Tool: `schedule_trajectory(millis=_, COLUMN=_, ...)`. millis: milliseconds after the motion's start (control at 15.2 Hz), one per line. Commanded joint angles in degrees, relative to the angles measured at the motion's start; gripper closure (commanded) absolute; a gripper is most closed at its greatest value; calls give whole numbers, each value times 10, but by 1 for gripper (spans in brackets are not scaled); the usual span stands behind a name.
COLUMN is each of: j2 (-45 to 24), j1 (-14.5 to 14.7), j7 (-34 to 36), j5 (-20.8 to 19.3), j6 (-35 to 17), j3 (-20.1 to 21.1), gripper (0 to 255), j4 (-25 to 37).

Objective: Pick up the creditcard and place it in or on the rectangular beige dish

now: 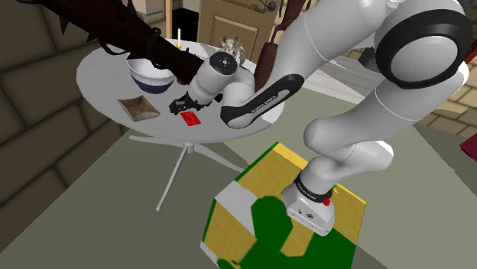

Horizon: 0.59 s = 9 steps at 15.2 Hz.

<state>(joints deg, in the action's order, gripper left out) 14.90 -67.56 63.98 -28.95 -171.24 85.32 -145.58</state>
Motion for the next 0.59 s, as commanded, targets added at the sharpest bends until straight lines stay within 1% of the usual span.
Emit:
schedule_trajectory(millis=0, j2=4, j1=-49, j7=5, j5=-3, j6=-4, j3=44, gripper=0, j4=3)
schedule_trajectory(millis=462, j2=4, j1=-49, j7=4, j5=-2, j6=-5, j3=44, gripper=0, j4=2)
schedule_trajectory(millis=528, j2=4, j1=-49, j7=4, j5=-2, j6=-5, j3=44, gripper=255, j4=2)
